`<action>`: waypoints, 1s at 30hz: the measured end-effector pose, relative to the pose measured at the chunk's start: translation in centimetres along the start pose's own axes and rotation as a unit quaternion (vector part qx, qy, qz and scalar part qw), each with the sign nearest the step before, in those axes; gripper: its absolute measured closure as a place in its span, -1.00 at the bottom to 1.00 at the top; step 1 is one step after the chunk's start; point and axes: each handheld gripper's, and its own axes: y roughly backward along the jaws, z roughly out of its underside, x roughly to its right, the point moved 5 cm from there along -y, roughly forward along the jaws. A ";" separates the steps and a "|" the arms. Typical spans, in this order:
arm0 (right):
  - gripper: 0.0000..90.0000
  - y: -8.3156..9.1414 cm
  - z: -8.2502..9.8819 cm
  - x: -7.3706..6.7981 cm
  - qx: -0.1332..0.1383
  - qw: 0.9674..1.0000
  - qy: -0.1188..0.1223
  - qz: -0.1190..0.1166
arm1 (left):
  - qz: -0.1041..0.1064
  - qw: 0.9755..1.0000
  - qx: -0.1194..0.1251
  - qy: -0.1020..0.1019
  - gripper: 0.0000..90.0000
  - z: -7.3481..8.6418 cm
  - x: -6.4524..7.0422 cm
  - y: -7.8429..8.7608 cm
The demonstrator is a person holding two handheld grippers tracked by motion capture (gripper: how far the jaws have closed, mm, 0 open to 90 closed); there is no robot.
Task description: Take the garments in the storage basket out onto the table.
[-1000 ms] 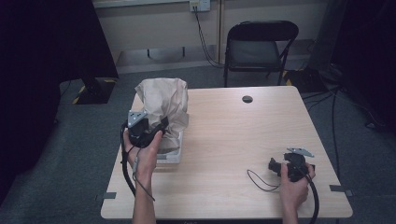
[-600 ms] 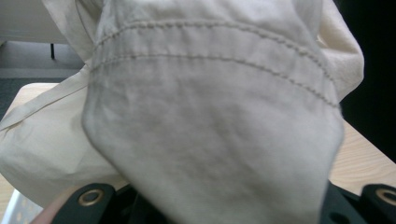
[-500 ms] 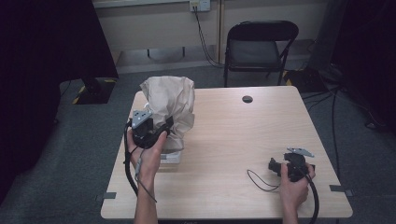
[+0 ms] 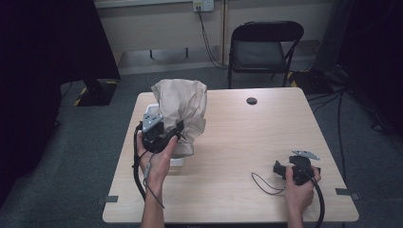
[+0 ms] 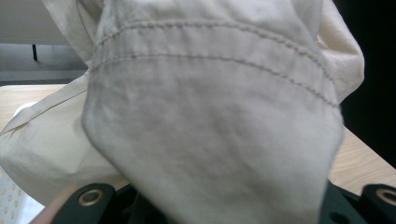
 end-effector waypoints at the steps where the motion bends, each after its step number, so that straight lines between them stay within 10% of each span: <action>1: -1.00 0.0 0.0 0.0 0.000 1.000 0.000 0.000 | 0.001 1.000 0.000 -0.001 0.61 0.0 0.1 0.0; 30: -1.00 0.0 0.0 0.0 0.000 1.000 0.000 0.000 | 0.038 0.999 -0.015 -0.013 0.60 0.4 4.2 -2.3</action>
